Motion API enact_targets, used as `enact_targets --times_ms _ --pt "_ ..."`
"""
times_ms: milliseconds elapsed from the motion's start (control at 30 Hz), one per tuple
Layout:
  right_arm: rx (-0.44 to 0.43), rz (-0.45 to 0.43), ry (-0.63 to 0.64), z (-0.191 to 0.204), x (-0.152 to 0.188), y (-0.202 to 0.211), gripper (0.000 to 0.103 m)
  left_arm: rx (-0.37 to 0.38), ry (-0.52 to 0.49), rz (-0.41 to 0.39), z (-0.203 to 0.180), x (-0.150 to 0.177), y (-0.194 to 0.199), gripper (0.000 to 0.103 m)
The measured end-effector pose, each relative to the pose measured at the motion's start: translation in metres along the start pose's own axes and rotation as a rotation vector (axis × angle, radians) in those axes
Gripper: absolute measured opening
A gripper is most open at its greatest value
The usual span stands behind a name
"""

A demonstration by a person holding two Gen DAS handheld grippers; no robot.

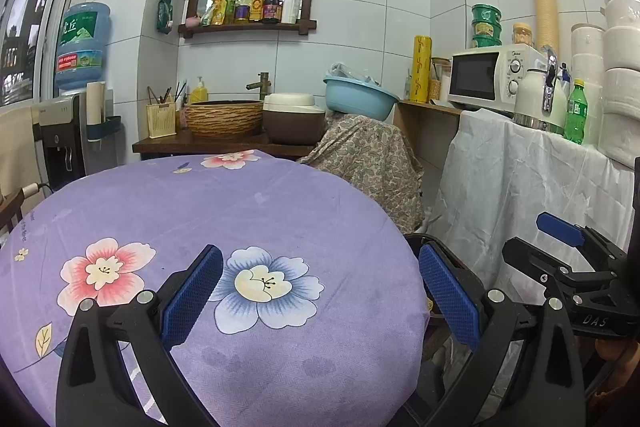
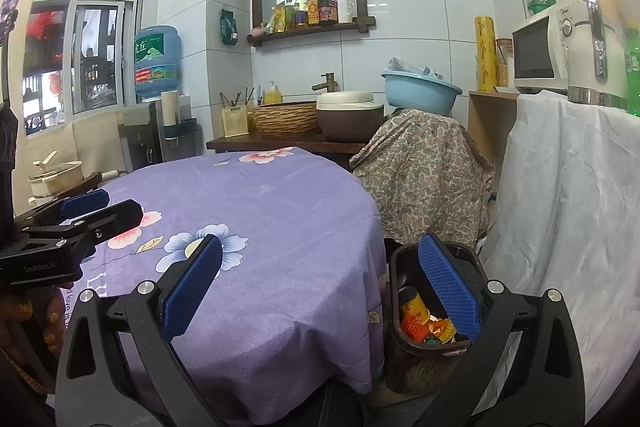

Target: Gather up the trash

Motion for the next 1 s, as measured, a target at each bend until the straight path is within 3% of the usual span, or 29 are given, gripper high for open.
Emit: enact_targets --times_ms 1000 --pt "0.001 0.008 -0.009 0.0005 0.0071 -0.0026 0.097 -0.016 0.000 0.009 -0.0028 0.0033 -0.0011 0.097"
Point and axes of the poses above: each gripper's, at about its wrist camera, not at the fingertips, and y roughly against the way its jaws point, z to its left, x to its underside, the point moved 8 cm from there along -y, roughly the way its jaws point, and after that the axes turned 5 degrees about -x, right-handed, at the moved point
